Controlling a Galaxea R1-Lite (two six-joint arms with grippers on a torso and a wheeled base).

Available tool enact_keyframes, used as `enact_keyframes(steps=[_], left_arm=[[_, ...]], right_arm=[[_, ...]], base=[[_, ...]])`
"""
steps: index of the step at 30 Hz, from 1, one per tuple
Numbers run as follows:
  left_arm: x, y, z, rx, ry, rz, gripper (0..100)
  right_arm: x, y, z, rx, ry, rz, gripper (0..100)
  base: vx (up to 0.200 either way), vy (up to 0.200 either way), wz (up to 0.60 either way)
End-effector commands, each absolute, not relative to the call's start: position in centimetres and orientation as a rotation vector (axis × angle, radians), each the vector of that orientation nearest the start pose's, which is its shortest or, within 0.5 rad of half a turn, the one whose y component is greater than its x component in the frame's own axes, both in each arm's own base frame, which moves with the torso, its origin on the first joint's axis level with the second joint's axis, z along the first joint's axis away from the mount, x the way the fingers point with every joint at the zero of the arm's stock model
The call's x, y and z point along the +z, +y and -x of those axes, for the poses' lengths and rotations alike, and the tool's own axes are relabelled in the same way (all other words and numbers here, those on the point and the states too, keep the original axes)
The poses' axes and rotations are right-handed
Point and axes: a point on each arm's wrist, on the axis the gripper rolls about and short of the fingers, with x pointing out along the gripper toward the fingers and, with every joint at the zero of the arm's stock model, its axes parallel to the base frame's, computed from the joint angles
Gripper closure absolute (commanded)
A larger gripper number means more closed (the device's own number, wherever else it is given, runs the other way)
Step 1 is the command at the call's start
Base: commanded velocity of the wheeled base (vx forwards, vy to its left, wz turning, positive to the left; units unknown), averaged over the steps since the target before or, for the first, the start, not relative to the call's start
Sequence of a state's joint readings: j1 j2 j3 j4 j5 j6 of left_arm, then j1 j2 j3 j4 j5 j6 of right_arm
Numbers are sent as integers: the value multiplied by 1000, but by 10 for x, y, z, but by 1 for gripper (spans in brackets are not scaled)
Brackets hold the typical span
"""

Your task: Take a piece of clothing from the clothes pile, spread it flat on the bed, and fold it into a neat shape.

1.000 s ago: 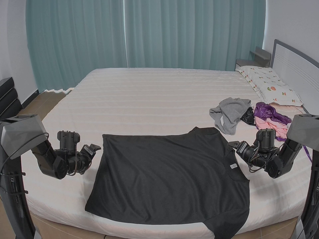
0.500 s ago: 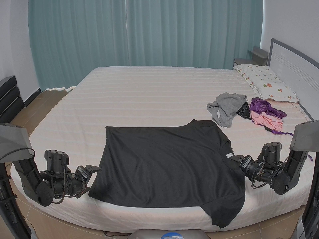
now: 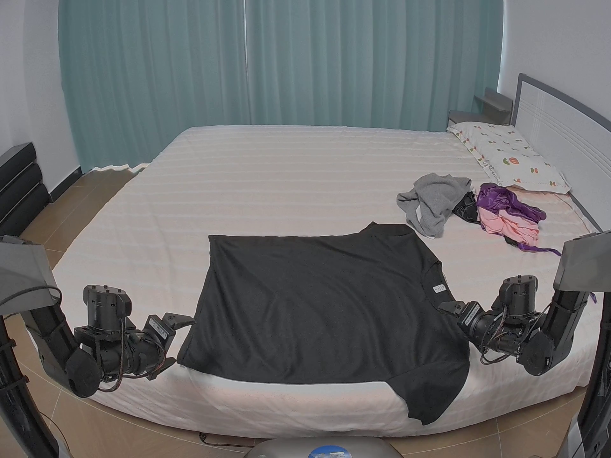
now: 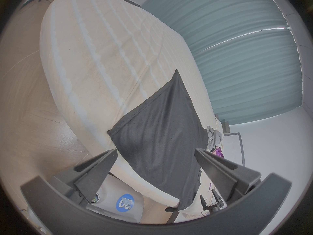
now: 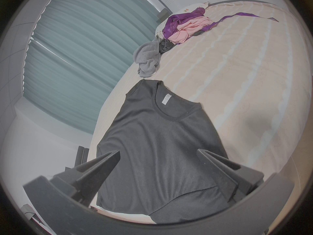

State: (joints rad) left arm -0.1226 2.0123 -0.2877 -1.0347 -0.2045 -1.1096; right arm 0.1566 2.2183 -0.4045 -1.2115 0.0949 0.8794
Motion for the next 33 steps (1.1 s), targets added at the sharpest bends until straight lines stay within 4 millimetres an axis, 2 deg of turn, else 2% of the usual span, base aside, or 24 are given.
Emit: enact_keyframes(steps=[1, 5, 10, 18, 21, 27, 33], left_arm=[[22, -38, -251, 92, 799, 1070, 0], [18, -35, -248, 108, 811, 1040, 0], [8, -28, -241, 102, 847, 915, 0], [-2, -7, -255, 24, 805, 793, 0], [-11, 5, -269, 18, 796, 729, 0], [-36, 5, -277, -13, 853, 611, 0], [-38, 2, -287, -40, 846, 573, 0]], right_arm=[[-9, 50, -291, -35, 682, -825, 0], [-13, 53, -289, -33, 704, -811, 0], [-17, 55, -288, -28, 718, -790, 0], [-18, 55, -288, -26, 722, -790, 0], [-18, 57, -288, -21, 725, -787, 0], [-18, 57, -288, -21, 721, -787, 0], [-18, 57, -287, -22, 724, -787, 0]], base=[[0, -200, 0], [0, -50, 0], [0, 0, 0], [0, 0, 0], [0, 0, 0], [0, 0, 0], [0, 0, 0]])
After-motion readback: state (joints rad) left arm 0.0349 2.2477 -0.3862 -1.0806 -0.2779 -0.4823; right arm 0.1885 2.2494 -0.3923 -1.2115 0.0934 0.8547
